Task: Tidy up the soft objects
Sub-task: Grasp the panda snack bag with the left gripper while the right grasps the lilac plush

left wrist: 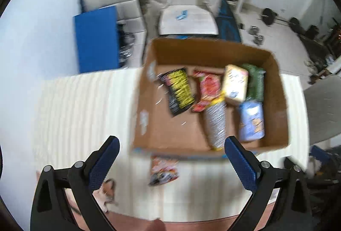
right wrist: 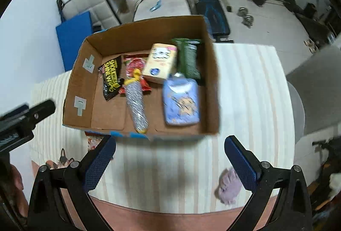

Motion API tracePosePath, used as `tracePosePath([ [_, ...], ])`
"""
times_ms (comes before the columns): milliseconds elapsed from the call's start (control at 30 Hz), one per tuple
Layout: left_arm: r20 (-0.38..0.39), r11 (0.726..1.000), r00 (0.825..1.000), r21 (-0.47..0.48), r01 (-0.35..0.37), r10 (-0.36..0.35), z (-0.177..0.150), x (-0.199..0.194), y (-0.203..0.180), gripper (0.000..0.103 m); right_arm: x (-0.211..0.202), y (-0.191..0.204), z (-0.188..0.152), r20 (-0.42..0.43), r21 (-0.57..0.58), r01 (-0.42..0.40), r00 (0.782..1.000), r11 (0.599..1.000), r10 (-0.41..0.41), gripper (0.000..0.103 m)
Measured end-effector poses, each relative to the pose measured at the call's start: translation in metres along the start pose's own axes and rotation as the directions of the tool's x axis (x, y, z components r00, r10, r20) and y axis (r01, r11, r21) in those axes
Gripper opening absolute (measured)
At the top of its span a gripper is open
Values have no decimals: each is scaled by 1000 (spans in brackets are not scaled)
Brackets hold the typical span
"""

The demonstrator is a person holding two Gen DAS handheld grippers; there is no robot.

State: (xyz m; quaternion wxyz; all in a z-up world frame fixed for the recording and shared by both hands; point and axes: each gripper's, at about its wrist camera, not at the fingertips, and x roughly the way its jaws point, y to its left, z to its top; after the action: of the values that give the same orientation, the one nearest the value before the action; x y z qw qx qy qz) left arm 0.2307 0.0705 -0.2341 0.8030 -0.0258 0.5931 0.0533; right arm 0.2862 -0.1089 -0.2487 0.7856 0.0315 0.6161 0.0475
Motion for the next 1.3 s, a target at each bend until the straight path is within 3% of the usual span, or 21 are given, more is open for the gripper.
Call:
tracePosePath([
  [100,-47,999,998,-12,-46,45,-33,21,12,101,-1,-31,-35,6,85,21,1000,996,-21,103],
  [233,-200,999,980,-45,-23,13,-68,78,22,101,13,-74,-81,-5,168,112,994,979,-113,103],
  [300,-232,999,973,-41,-23,13,-76,96,22,101,31,-98,-98,-58,210,156,987,965,-147,103],
  [467,-297,999,954,0,-46,44,-80,149,12,101,77,-145,-119,-164,304,212,972,929,-169,103],
  [700,-330,997,941,53,-61,75,-72,186,-1,101,117,-164,-129,-225,351,186,968,918,-111,103],
  [767,-326,997,943,62,-54,72,-69,189,-4,94,126,-163,-128,-236,353,169,968,920,-87,103],
  [833,-334,997,940,65,-50,68,-67,193,-6,64,136,-162,-127,-246,348,154,967,925,-69,103],
  [900,-350,997,934,66,-51,71,-66,195,-10,50,142,-158,-126,-257,335,163,963,928,-76,103],
  [967,-345,997,937,59,-42,60,-70,192,-10,49,148,-156,-126,-269,322,173,959,931,-85,94],
  [1033,-350,998,936,47,-32,47,-77,187,-9,49,153,-155,-126,-290,307,182,953,934,-91,66],
  [1067,-354,999,935,30,-22,31,-83,184,-8,49,155,-154,-126,-301,299,187,949,936,-93,63],
  [1133,-361,1000,932,10,-5,8,-97,176,-8,49,156,-150,-127,-301,262,202,946,944,-119,45],
  [1300,-380,999,924,-20,34,-39,-132,155,-18,49,150,-125,-139,-312,184,153,946,971,-90,44],
])
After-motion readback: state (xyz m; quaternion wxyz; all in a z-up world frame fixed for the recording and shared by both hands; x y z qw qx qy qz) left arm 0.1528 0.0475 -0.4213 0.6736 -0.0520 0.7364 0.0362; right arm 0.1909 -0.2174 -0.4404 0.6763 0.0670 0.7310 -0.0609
